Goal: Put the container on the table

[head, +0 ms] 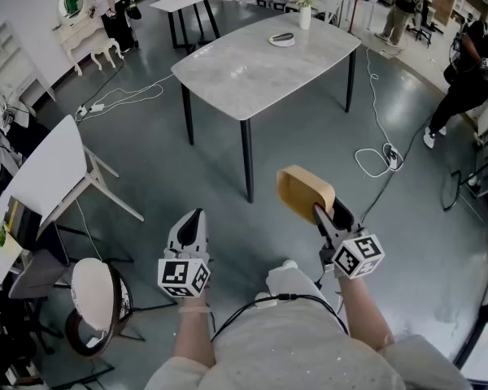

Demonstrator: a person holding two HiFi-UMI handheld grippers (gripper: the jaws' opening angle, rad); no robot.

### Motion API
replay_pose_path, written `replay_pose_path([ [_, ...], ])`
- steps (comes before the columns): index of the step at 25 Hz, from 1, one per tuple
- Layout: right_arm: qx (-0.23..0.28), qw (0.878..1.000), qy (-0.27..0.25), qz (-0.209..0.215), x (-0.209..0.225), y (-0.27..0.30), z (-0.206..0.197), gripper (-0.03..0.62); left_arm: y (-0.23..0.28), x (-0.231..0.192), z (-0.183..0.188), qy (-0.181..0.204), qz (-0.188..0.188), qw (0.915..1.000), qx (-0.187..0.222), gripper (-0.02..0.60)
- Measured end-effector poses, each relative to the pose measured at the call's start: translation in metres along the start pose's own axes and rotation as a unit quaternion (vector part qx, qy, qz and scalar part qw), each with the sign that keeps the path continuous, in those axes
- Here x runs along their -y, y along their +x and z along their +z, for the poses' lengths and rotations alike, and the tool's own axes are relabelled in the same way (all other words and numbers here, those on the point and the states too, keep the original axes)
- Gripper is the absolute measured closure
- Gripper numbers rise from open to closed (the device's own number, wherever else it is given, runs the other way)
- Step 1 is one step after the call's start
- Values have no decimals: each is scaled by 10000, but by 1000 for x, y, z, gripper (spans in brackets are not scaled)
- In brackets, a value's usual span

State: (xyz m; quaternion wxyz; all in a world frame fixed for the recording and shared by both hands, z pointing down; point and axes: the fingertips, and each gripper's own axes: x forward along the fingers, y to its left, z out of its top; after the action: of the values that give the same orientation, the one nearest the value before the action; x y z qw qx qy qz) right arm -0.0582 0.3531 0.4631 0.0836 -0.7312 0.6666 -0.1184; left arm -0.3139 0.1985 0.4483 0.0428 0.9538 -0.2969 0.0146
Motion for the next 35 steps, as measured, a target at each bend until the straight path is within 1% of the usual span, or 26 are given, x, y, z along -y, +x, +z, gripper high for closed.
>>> replay_pose_path([
  [8,33,10000,17,15,-2,-2,2,362,-4,2,0,-6,3,10000,-1,575],
  [17,234,9993,297,63,-4,-6,4,362,-8,3,-3,-38,-16,10000,-14,575],
  [25,227,9992,330,-37,0,-7,5,364,-4,4,-2,-82,-88,9999,-13,575],
  [31,136,9992,338,-145,8,-10,6,364,4,9,-9,-164,-168,9996,-127,575],
  [35,83,9988,421,-215,19,-2,5,365,17,8,-10,-176,-207,9994,-193,575],
])
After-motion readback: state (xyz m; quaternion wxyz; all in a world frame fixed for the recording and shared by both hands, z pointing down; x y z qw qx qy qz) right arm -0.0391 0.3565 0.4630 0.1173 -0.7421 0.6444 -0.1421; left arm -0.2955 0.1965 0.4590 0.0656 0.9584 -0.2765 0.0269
